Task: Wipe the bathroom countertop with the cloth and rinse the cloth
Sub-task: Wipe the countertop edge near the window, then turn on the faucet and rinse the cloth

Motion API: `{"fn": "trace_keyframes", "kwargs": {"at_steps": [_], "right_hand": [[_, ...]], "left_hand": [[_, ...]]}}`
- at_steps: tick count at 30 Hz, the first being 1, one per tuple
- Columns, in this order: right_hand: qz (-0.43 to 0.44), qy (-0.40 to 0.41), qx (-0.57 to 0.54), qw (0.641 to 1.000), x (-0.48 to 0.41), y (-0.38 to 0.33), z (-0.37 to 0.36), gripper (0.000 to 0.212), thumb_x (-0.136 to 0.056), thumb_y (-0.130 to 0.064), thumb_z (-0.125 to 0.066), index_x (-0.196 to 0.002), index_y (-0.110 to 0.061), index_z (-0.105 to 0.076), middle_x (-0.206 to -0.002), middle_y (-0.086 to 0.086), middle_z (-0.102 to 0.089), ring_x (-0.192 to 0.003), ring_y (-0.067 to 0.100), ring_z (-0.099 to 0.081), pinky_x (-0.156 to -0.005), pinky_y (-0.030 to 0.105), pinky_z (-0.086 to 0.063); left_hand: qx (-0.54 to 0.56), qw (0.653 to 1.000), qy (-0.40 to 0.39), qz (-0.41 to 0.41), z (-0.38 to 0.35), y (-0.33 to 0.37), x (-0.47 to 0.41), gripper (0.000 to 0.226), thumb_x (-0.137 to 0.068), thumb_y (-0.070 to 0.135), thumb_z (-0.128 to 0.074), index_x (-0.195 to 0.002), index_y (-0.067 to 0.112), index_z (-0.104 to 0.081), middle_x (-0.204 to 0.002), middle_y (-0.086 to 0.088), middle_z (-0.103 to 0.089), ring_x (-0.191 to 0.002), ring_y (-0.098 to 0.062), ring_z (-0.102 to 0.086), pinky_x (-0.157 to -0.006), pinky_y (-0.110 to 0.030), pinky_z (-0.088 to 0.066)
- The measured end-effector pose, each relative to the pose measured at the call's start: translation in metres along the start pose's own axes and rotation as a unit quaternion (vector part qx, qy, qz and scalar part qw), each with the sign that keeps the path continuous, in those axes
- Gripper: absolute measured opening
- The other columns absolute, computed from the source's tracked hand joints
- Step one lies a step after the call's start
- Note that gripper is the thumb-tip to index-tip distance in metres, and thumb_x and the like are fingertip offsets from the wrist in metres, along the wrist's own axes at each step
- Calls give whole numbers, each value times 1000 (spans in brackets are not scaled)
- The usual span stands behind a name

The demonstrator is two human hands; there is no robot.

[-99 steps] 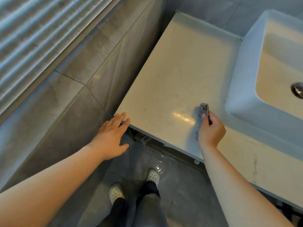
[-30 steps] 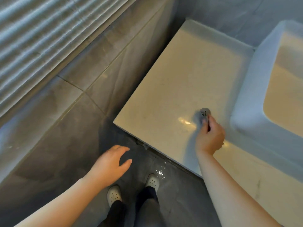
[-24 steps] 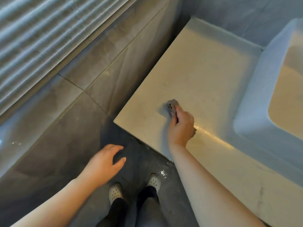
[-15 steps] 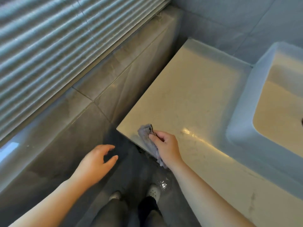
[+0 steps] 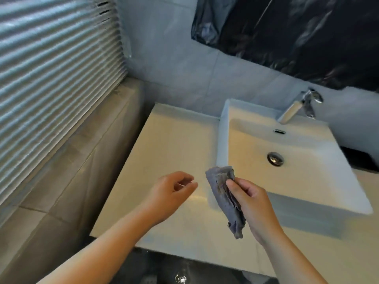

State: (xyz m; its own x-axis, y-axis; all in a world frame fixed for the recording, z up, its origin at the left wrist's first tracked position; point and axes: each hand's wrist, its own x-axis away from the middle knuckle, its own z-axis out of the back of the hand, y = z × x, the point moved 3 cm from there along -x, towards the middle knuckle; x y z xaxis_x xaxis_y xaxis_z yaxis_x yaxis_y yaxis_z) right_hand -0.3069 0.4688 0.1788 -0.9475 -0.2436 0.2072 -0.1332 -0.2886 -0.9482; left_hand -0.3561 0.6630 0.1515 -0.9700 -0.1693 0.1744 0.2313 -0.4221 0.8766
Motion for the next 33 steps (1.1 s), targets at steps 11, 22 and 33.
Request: {"fn": "trace_keyframes", "kwargs": {"at_steps": [11,22,33], "right_hand": [[51,117,-11,992,-13,-24,66,22,-94,-25,-57,-85,-22,-76,-80,1,-73,-79,18,-66,-74,30,-55],[90,120,4,989,-77,-2,197,39,-95,-20,-55,-56,-19,-57,-52,-1,-44,-56,11,-38,-54,29,-33],[84,183,116,973,-160,40,358,36,-96,-19,-53,-63,-7,-61,-61,1,-56,-59,12,-49,-48,13,-36]], "left_hand": [[186,974,-123,-29,-61,104,-60,35,-90,45,-53,-99,16,-70,-93,-1,-73,-83,-12,-70,-79,-32,-58],[172,982,-73,4,-155,162,-127,13,-89,8,-59,-93,9,-72,-87,-10,-73,-84,-24,-70,-77,-33,-59],[13,999,45,2,-221,217,-174,16,-86,26,-65,-75,16,-69,-72,-4,-70,-68,-17,-64,-69,-34,-55]]}}
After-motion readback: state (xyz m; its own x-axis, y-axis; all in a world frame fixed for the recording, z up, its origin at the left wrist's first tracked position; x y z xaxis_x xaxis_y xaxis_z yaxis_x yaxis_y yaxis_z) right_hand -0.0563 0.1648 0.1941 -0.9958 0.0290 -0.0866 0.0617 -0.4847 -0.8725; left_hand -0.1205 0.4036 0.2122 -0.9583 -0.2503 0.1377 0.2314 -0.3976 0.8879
